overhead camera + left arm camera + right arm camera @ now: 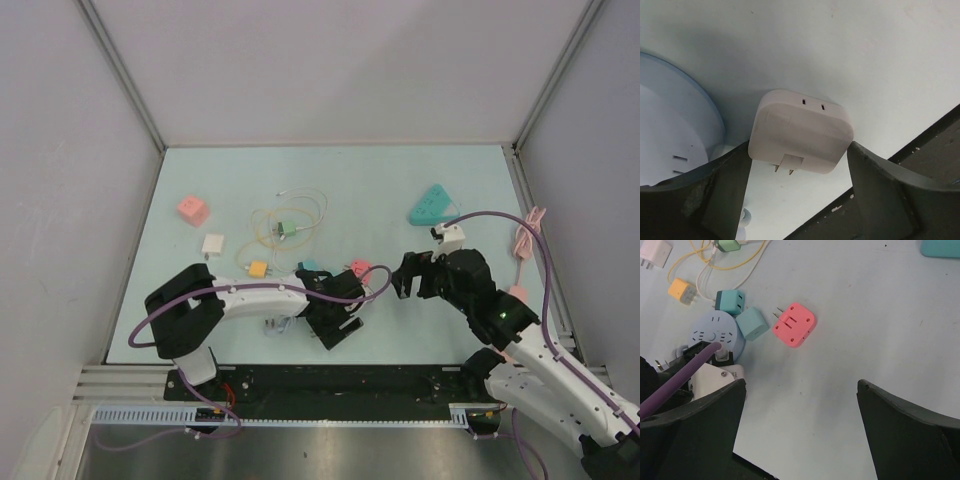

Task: Insert the plug
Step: Pick up the plug from the center of the board.

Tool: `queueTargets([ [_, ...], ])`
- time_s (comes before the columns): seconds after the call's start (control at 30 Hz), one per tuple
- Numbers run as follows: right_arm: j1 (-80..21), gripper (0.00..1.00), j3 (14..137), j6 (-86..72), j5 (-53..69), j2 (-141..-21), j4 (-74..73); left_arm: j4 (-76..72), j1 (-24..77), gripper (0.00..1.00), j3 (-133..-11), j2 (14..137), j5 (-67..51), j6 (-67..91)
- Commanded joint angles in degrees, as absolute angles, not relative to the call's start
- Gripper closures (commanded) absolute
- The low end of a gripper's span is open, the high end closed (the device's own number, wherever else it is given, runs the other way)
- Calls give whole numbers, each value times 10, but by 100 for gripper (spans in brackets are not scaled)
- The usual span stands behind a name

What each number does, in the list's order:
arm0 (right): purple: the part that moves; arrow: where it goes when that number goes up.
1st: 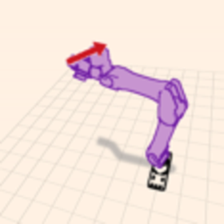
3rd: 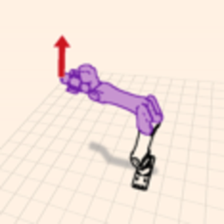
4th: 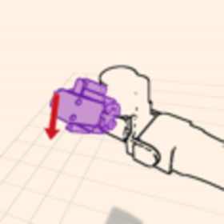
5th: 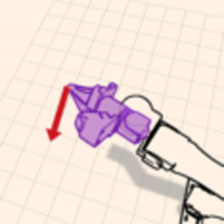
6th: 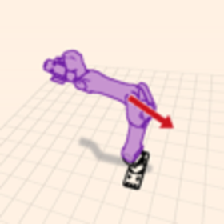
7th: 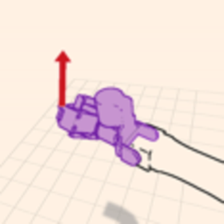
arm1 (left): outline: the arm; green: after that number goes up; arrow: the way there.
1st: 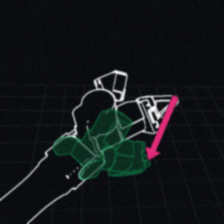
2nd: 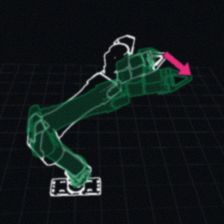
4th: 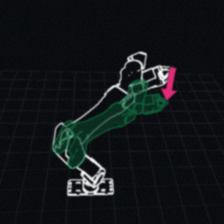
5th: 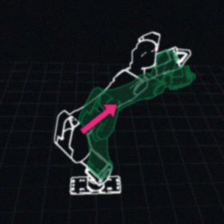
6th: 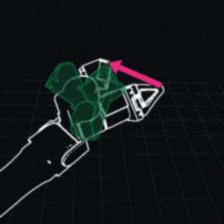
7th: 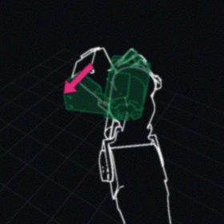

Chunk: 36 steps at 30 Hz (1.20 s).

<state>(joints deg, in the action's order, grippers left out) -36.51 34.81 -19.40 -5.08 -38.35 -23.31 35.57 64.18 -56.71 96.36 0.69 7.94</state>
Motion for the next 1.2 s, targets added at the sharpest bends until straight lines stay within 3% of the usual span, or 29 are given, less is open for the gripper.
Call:
queueTargets([
  [0.0,-363,4,348,-187,-43,-377,-213,362,651,23,-587,956,-30,69],
  [0.23,-362,5,347,-191,-22,-377,-207,361,651,35,-592,943,-33,72],
  [0.27,-361,5,347,-192,-20,-379,-207,360,651,42,-592,939,-33,74],
  [0.43,-355,4,348,-213,-12,-377,-210,339,651,53,-583,884,-20,78],
  [0.57,-322,3,348,-241,22,-370,-210,316,648,70,-564,839,-1,90],
  [0.67,-273,3,348,-268,79,-360,-211,288,643,74,-543,806,29,97],
  [0.9,-209,3,348,-316,250,-381,-180,191,641,73,-486,717,48,123],
  [1.17,-293,6,347,-393,266,-459,-113,100,641,72,-446,649,61,113],
])
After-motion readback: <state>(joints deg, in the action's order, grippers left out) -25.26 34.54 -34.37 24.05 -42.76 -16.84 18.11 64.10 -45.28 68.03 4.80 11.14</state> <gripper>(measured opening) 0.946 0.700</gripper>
